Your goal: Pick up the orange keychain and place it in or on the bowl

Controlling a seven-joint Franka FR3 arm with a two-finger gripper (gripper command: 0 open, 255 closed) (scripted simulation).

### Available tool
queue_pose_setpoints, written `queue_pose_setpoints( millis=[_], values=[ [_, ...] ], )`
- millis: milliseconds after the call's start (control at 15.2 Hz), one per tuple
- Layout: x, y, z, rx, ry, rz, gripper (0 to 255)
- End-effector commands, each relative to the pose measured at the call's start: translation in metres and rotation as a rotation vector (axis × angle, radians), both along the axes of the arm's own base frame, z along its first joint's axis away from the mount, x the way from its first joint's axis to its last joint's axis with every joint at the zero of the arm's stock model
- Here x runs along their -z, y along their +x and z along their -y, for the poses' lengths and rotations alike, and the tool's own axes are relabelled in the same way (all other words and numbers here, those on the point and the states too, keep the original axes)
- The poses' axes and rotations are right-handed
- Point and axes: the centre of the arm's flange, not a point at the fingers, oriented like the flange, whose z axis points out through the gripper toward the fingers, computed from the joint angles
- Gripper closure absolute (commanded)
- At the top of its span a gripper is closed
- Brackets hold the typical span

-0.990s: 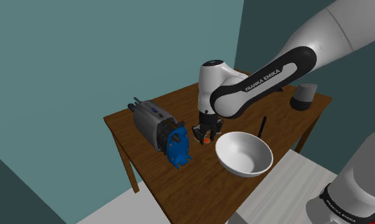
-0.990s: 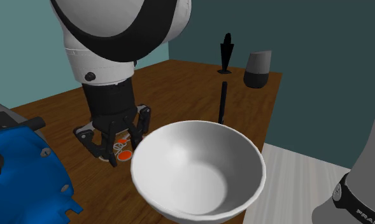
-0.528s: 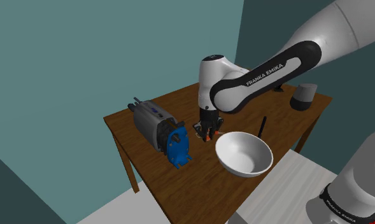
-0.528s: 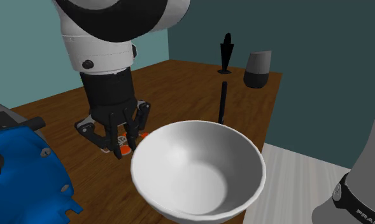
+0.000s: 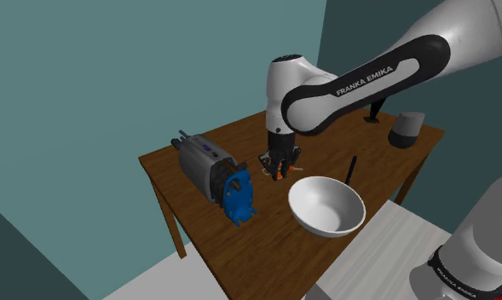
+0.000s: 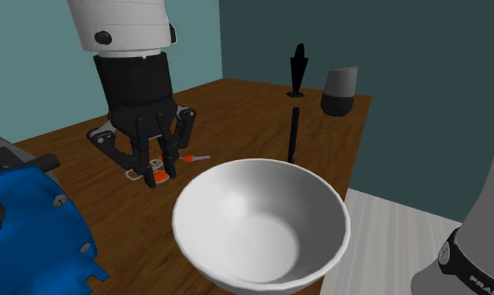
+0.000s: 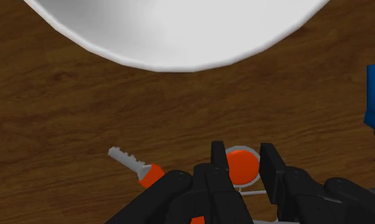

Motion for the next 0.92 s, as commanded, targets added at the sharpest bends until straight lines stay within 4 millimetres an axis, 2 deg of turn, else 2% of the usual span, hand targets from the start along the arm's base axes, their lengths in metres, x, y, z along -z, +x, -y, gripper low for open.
queue_pose_setpoints(
  millis=[0, 858],
  values=[
    [-0.010, 0.001, 0.000, 0.000, 0.000, -0.001, 255],
    [-0.079, 0.001, 0.000, 0.000, 0.000, -0.001, 255]
  ],
)
